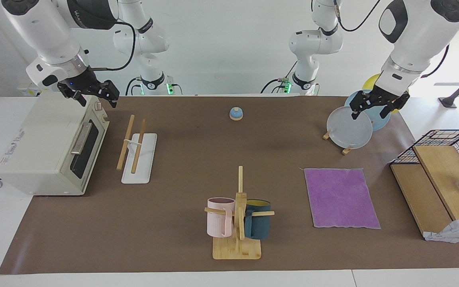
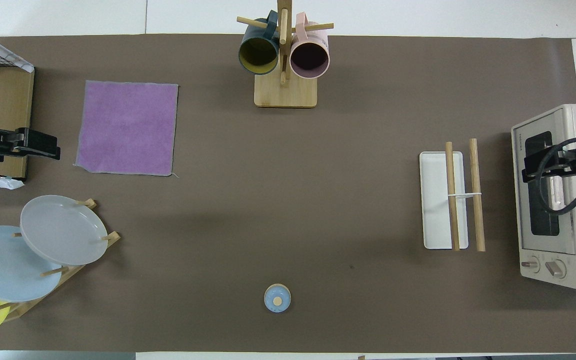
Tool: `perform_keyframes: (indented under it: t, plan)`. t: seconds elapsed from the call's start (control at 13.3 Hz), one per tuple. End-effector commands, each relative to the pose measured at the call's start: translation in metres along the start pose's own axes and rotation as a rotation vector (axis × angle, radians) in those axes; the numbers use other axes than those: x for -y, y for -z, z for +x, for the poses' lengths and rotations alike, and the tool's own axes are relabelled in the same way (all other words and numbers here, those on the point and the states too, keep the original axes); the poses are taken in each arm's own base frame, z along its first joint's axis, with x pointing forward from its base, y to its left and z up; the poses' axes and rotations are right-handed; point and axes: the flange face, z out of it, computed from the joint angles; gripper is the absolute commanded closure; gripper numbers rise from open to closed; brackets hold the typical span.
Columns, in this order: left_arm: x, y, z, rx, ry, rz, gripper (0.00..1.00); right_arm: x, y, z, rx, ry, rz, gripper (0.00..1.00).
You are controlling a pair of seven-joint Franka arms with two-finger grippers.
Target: Fold towel and hang on rack
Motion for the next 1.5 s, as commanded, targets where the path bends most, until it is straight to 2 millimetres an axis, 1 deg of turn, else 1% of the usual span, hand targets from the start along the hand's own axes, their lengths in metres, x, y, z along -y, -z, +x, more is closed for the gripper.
perform_keyframes:
  t: [0.0,0.22,0.3,0.37,0.52,0.6,0.67,0.75,0.82,1.05,1.12,1.2,1.27,1.35,1.42]
  plan:
    - [0.003,0.002,-0.004,-0.002,-0.015,0.009,0.00,-0.003,0.000,0.000,-0.005,-0.012,-0.001,0.00]
    - [0.002,-0.002,-0.005,0.007,-0.016,0.009,0.00,-0.002,0.000,0.000,-0.005,-0.011,-0.001,0.00]
    - [0.002,0.000,-0.009,0.006,-0.009,0.008,0.00,-0.003,0.000,0.000,-0.005,-0.012,-0.001,0.00]
    - [0.002,-0.003,-0.011,0.019,-0.015,0.008,0.00,-0.003,0.000,0.000,-0.005,-0.012,-0.001,0.00]
    - [0.005,-0.014,-0.021,0.029,0.000,0.009,0.00,-0.003,0.000,0.000,-0.005,-0.012,-0.001,0.00]
    - [0.006,-0.018,-0.021,0.009,0.005,0.007,0.00,-0.003,0.000,0.000,-0.005,-0.012,-0.001,0.00]
    - [0.007,-0.028,-0.021,-0.005,0.006,0.006,0.00,-0.003,0.000,0.000,-0.005,-0.012,-0.001,0.00]
    - [0.012,-0.036,-0.020,-0.017,0.006,0.006,0.00,-0.003,0.000,0.000,-0.005,-0.012,-0.001,0.00]
    - [0.022,-0.045,-0.019,-0.026,0.022,0.006,0.00,-0.003,0.000,0.000,-0.005,-0.012,-0.001,0.00]
    - [0.045,-0.099,-0.015,-0.046,0.063,0.006,0.00,-0.002,0.000,0.000,-0.005,-0.011,-0.001,0.00]
    - [0.051,-0.126,-0.010,-0.046,0.067,0.005,0.00,-0.003,0.000,0.000,-0.005,-0.012,-0.001,0.00]
    - [0.059,-0.146,-0.002,-0.056,0.081,0.005,0.00,-0.003,0.000,0.000,-0.005,-0.012,-0.001,0.00]
    - [0.063,-0.170,0.008,-0.052,0.087,0.003,0.00,-0.003,0.000,0.000,-0.005,-0.012,-0.001,0.00]
    - [0.064,-0.189,0.016,-0.055,0.090,0.001,0.00,-0.003,0.000,0.000,-0.005,-0.012,-0.001,0.00]
    - [0.069,-0.210,0.025,-0.073,0.099,0.001,0.00,-0.002,0.000,0.000,-0.005,-0.011,-0.001,0.00]
